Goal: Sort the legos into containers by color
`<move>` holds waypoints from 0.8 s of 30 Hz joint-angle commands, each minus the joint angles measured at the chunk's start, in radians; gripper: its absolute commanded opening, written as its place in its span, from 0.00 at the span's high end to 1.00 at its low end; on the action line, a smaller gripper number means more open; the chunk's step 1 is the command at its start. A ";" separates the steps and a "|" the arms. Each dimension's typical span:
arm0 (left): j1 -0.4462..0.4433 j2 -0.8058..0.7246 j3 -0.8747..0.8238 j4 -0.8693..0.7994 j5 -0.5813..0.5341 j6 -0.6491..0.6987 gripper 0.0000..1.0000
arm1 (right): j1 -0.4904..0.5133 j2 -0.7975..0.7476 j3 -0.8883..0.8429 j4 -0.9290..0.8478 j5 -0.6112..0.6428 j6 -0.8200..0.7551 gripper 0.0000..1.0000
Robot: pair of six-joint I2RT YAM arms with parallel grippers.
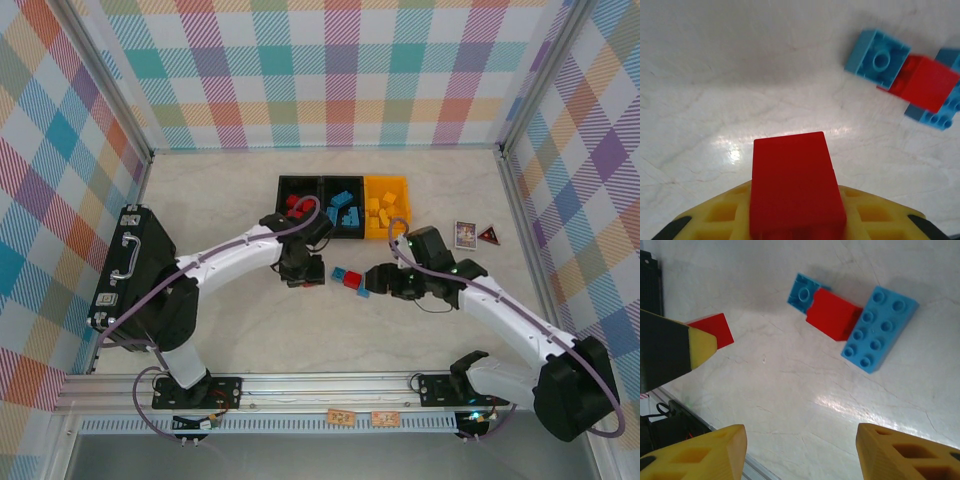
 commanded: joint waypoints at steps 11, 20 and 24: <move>0.170 0.057 0.239 -0.005 -0.111 0.101 0.79 | 0.006 0.105 0.129 0.069 0.038 0.040 0.40; 0.268 0.316 0.577 -0.066 -0.137 0.174 0.79 | 0.007 0.150 0.190 0.059 0.072 0.040 0.40; 0.283 0.451 0.759 -0.119 -0.178 0.190 0.78 | 0.006 0.165 0.202 0.065 0.072 0.048 0.40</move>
